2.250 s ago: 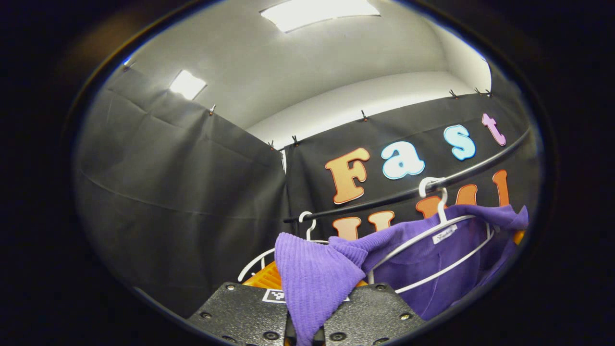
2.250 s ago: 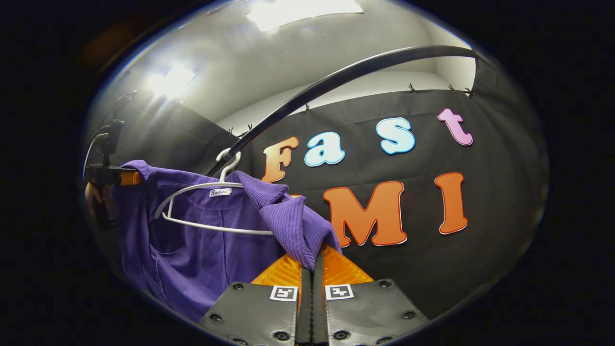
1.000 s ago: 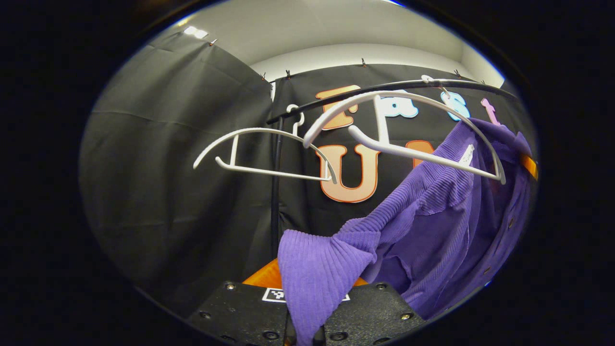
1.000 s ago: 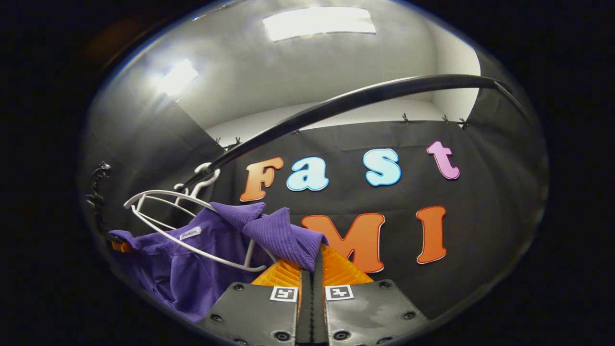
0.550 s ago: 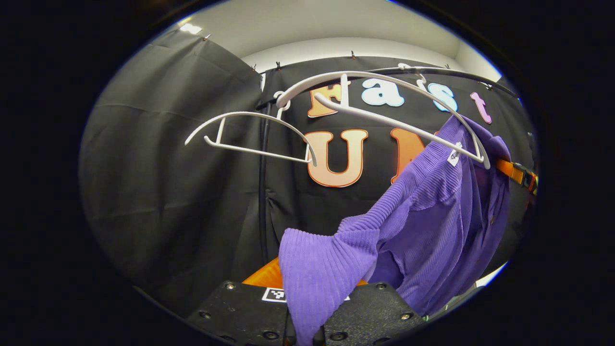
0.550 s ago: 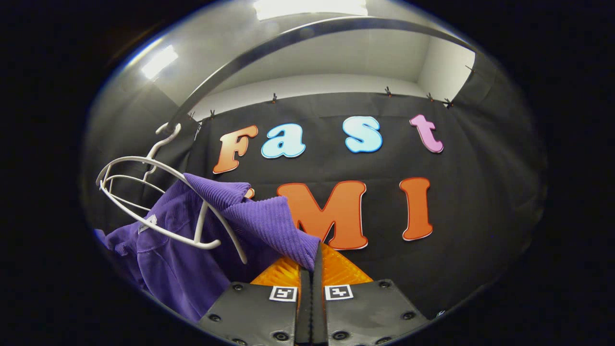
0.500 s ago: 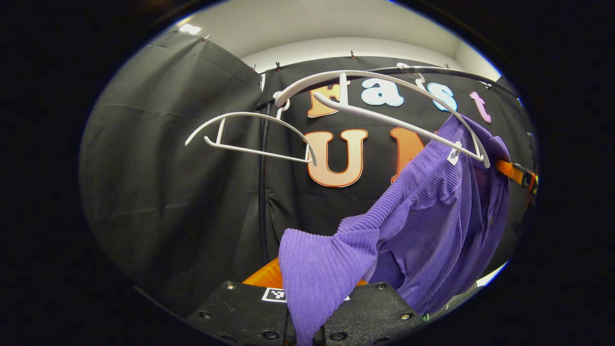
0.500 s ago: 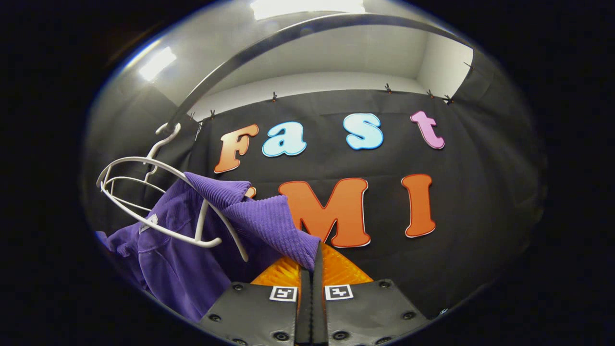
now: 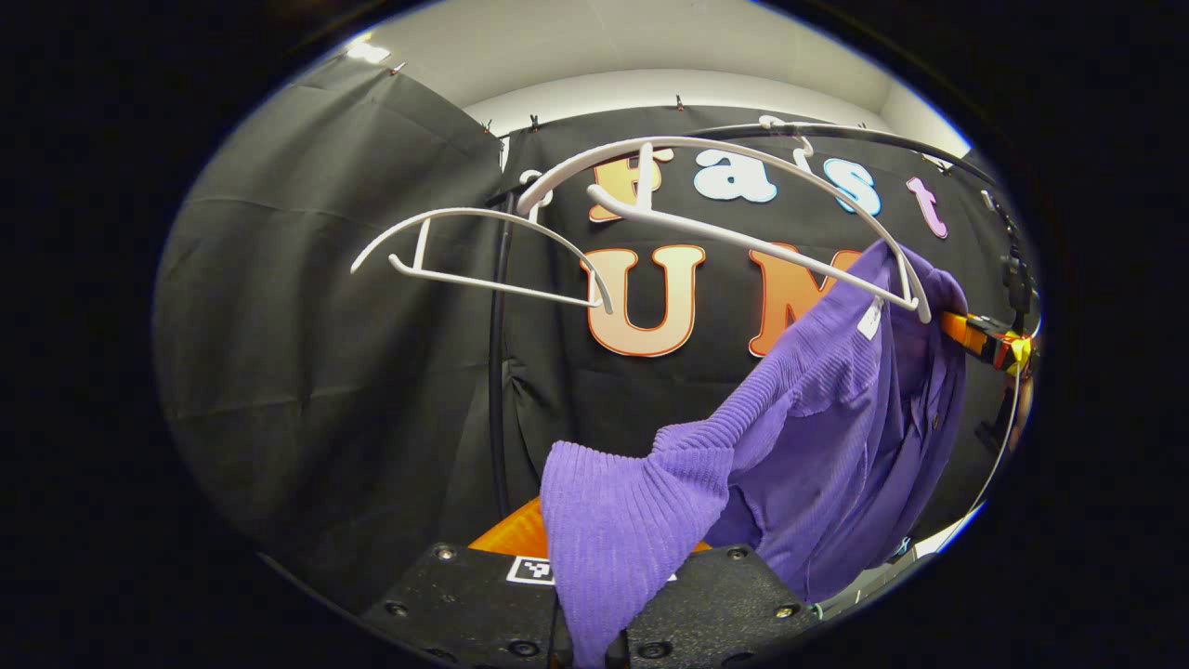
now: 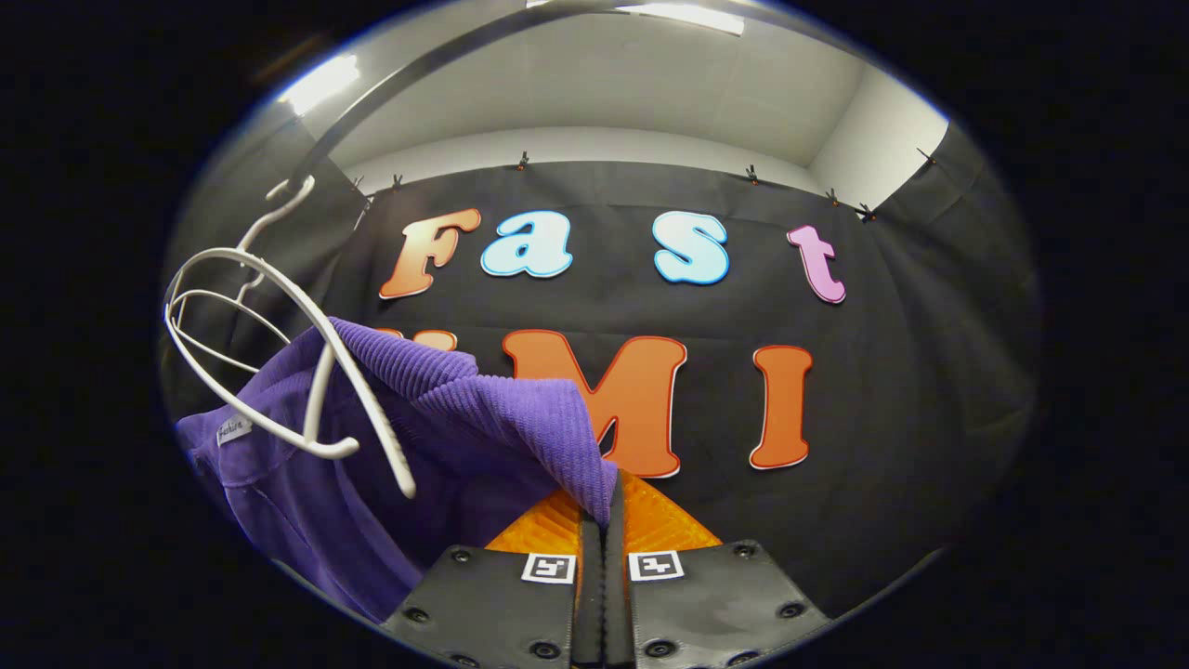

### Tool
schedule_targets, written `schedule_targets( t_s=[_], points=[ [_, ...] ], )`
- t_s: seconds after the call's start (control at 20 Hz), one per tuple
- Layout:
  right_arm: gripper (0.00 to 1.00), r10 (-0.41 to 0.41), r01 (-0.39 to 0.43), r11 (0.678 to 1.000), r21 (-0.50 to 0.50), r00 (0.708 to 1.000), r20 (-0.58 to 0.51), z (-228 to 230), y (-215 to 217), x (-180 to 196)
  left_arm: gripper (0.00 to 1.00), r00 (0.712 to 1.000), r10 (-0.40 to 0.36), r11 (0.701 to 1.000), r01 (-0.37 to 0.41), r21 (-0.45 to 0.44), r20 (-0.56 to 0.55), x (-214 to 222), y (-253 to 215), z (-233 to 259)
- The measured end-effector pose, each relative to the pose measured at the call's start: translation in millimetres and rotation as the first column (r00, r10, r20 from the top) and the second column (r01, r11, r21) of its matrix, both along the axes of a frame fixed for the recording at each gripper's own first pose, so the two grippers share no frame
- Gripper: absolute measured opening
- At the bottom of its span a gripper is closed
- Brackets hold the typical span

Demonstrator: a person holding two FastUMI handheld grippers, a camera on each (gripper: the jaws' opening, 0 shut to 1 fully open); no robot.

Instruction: Grasp the clothes on the hanger with both hands and then place them into the laundry hamper below.

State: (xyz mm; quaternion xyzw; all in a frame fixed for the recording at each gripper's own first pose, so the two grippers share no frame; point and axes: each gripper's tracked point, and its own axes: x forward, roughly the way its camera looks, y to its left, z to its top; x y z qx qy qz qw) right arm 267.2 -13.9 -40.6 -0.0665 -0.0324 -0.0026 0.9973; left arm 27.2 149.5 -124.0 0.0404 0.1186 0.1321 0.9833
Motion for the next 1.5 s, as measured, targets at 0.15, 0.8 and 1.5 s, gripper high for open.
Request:
schedule_targets(
  t_s=[0.15,0.8,1.5],
  points=[
    [0.07,0.0,0.006,0.994,0.108,0.998,-0.059,-19,-13,2,0.13,1.0,-0.006,1.0,0.006,-0.031,-0.004,0,-1,-8],
    [0.08,0.07,-0.049,0.982,0.185,0.991,-0.11,-29,-32,-50,0.12,0.995,-0.097,0.993,0.096,-0.062,-0.005,21,-51,-12],
    [0.08,0.25,-0.053,0.944,0.326,0.762,-0.598,-236,37,-134,0.12,0.844,-0.454,0.836,0.294,-0.463,-0.285,14,-239,-169]
  ],
)
